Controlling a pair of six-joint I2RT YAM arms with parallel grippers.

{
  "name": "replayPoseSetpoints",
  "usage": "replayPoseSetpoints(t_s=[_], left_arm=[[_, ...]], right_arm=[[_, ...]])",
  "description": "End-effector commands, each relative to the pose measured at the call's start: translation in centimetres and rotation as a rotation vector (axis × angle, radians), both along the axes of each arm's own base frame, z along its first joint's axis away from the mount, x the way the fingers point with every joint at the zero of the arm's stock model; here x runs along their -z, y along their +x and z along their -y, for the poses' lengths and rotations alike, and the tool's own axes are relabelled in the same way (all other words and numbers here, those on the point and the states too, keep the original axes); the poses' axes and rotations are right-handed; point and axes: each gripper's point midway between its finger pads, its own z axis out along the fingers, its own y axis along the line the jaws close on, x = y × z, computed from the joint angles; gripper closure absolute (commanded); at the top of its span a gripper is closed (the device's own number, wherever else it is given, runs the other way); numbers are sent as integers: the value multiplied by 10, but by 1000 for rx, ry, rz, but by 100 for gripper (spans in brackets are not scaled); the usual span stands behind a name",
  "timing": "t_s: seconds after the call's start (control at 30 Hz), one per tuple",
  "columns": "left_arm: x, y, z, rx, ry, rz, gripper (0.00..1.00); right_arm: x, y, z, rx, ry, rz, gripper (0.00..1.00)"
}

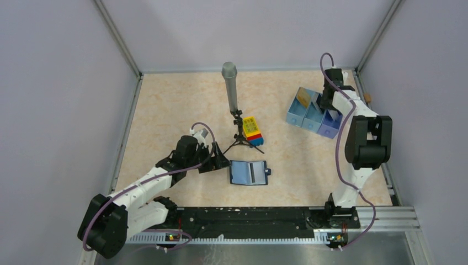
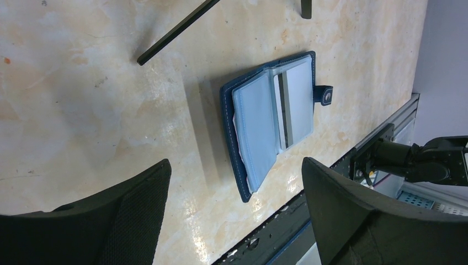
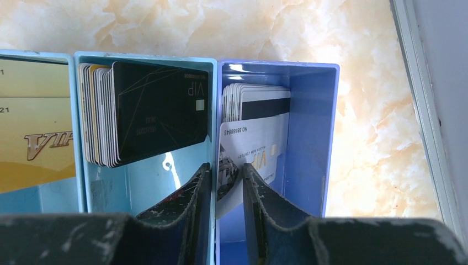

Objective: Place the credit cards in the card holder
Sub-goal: Pick up the credit card from the storage box.

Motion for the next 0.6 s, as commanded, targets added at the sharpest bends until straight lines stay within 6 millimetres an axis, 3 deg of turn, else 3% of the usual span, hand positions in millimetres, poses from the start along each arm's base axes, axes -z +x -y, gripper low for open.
replayPoseSetpoints(t_s=[0.0,0.2,0.57], left_arm=[[-7,3,3,5,-29,32,12],[-7,3,3,4,-31,34,12],[-10,3,3,5,-35,39,12]], right_arm=[[-62,19,0,-10,-4,161,92],[-64,17,0,-11,-8,153,100],[-76,2,1,-6,-47,85,100]])
